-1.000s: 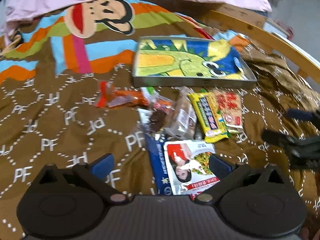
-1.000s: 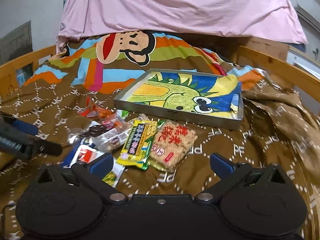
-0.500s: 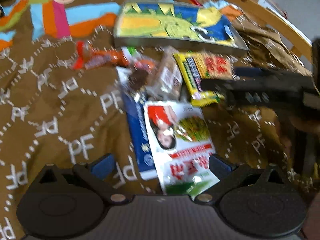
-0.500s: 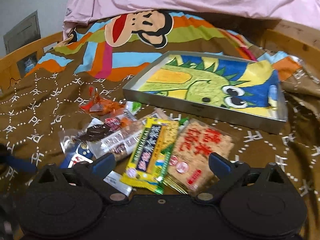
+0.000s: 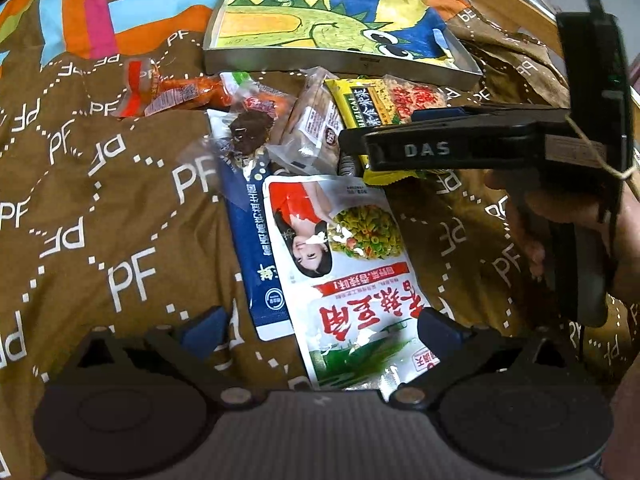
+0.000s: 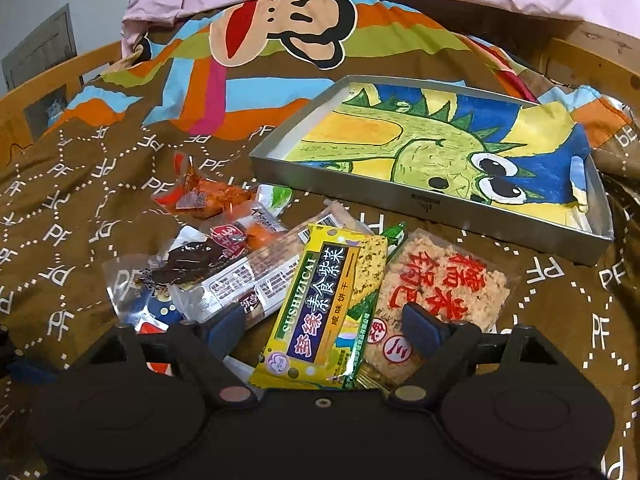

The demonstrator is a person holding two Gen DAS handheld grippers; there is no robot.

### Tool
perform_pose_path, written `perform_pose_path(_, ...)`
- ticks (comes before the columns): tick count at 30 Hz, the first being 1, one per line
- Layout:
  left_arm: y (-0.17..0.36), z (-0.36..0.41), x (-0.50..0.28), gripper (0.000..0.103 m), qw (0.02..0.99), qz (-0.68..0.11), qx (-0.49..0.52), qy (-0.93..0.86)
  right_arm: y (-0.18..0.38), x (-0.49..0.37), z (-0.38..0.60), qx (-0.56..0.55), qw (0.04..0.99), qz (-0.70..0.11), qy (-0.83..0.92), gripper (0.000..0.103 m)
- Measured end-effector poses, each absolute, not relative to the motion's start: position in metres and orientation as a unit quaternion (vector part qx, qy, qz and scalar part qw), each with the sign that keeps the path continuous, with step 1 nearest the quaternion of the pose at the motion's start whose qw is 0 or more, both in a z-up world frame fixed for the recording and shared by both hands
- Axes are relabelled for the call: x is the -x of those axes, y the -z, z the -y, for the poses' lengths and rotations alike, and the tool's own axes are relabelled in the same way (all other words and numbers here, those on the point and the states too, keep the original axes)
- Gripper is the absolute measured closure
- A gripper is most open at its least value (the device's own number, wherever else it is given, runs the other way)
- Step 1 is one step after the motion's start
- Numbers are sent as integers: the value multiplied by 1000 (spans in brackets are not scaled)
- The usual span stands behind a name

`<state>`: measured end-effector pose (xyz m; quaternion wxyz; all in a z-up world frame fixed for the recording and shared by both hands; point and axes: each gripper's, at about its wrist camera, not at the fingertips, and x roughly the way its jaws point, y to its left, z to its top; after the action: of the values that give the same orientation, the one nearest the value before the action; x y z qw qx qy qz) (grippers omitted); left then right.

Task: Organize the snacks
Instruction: 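Move the right gripper to the yellow-green biscuit pack and grasp it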

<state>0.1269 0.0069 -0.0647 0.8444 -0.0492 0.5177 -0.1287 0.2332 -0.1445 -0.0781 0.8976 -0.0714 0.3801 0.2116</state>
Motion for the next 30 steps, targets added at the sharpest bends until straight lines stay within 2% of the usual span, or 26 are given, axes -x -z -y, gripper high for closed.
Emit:
perform_pose_path(6, 62, -3, -123, 2, 849, -506, 43, 149, 79, -231, 141, 92, 900, -375, -204, 28)
perform_pose_path(12, 60, -4, -124, 2, 855, -490, 61, 159, 80, -230, 140, 96, 899, -375, -206, 28)
perform_pose_path(19, 50, 0, -118, 4, 872, -451, 58, 184, 79, -234, 145, 85, 892, -387, -216, 26)
perform_pose_path(23, 57, 6, -123, 4, 865, -465, 68, 177, 76, -237, 145, 71, 884, -404, -223, 20)
perform_pose_path(30, 68, 21, -133, 4, 857, -479, 72, 176, 79, -238, 131, 98, 882, -411, -210, 17)
